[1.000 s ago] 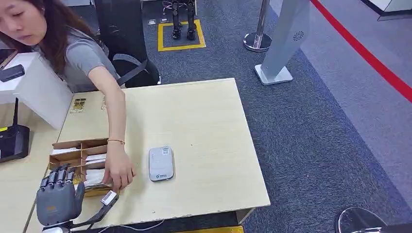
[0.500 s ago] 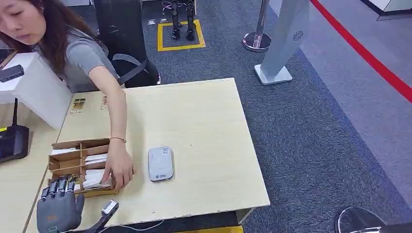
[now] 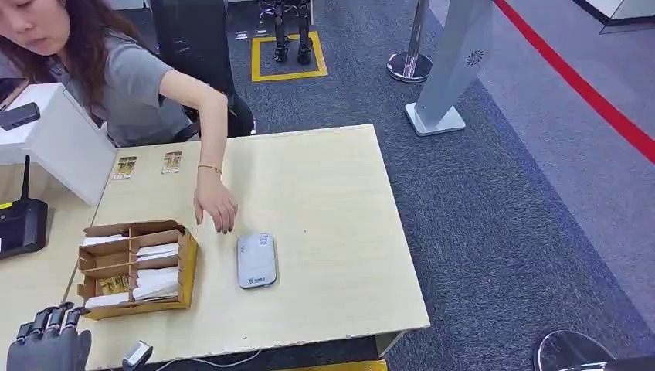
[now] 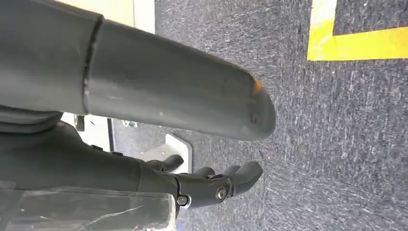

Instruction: Pass the card to the sensor for recognition and then transmit it.

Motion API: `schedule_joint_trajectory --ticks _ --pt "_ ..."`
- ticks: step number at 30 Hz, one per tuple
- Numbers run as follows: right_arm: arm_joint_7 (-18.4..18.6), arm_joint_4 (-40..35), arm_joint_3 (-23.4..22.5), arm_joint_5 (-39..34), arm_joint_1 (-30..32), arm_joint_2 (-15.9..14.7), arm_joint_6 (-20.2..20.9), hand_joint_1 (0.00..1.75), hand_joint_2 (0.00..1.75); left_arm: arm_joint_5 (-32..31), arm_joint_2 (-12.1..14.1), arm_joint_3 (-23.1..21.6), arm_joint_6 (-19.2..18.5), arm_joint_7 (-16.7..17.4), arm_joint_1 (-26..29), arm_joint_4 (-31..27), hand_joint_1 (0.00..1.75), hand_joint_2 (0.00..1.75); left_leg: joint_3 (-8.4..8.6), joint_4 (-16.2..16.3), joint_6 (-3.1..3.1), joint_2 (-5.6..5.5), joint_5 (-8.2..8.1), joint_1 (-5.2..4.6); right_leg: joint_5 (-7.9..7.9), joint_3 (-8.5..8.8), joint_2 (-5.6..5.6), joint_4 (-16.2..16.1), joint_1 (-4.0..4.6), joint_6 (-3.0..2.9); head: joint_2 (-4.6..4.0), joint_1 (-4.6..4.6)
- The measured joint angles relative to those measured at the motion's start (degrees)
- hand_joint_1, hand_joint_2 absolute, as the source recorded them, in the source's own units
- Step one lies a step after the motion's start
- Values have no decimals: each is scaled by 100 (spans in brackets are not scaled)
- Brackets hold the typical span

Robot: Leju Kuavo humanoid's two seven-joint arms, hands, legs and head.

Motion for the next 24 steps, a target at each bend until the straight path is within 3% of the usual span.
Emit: schedule_joint_trajectory --ticks 10,21,24 --pt "-33 2 0 57 -8 7 2 0 0 -2 109 184 -74 0 95 -138 80 175 1 1 0 -1 0 0 1 0 -2 0 -1 -1 0 0" --pt "-46 2 2 164 -38 17 70 0 0 -2 83 -694 57 -2 -859 94 77 175 3 2 0 -10 2 -1 3 6 -11 0 -1 -1 0 0" --pt "-83 2 7 186 -51 20 70 0 0 -2 52 -1045 74 0 -1172 190 54 175 4 2 0 -9 2 -2 4 6 -10 0 -1 0 0 0"
